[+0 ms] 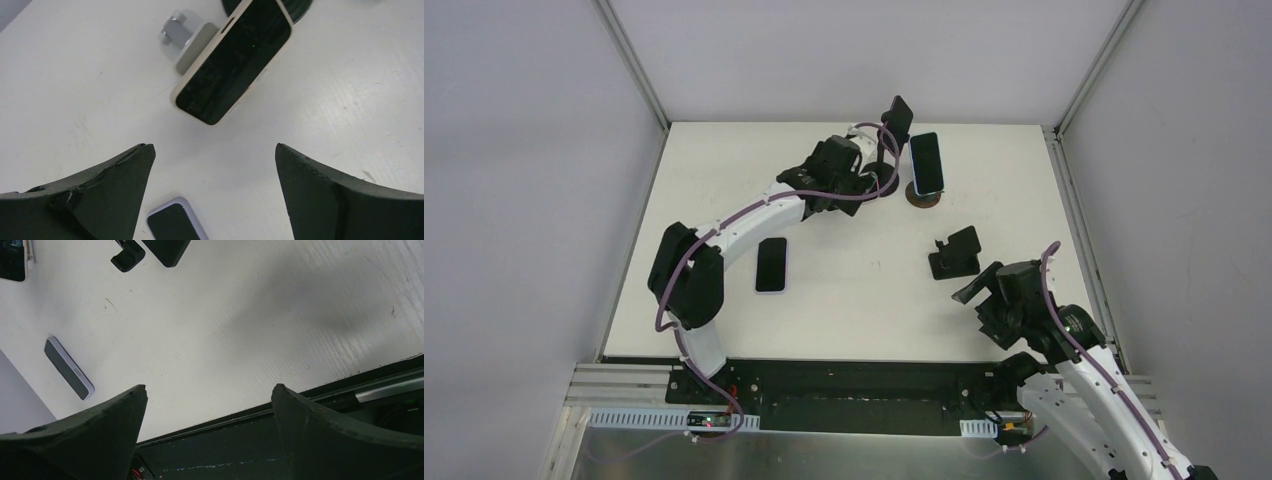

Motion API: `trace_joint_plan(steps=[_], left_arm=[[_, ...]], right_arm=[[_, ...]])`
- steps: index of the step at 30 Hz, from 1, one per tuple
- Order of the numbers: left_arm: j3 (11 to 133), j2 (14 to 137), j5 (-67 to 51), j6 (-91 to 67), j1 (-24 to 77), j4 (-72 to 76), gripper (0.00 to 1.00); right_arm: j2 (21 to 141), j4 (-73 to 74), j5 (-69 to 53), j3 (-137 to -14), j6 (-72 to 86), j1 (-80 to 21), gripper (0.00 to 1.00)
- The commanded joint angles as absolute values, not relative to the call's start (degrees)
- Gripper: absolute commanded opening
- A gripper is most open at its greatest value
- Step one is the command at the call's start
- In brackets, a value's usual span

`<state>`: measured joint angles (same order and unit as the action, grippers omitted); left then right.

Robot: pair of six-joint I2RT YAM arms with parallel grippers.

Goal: Remove the phone from the phone stand

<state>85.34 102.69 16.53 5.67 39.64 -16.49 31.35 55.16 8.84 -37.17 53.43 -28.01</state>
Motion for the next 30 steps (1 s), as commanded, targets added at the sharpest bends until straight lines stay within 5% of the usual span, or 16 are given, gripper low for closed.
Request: trace_joint_plan(steps=[1,8,16,25,30], left_arm=[[83.18,95.86,14.62,9.14,37.76,-16.66,0.98],[77.0,83.56,20.39,0.57,36.32,-18.81,0.99],[70.04,68.69,19.02,-2.26,33.43,-27.58,0.99],[63.07,62.86,25.1,-0.53,33.31,-27.86,0.99],[62.75,62.69,25.0,-0.85,33.22,-27.77,0.99]], right_arm=[[32.28,54.93,11.06,-39.08,51.76,-28.07,0.99],[34.6,53.56,15.37,-47.24,43.98,-27.96,0.99],[51.15,48.36,18.37,-63.41,28.6,-27.51,0.99],[74.33,34.2,14.13,-77.9,5.0,-24.27,0.99],[87.03,31.19,1.02,-86.1,1.93,-16.59,0.99]])
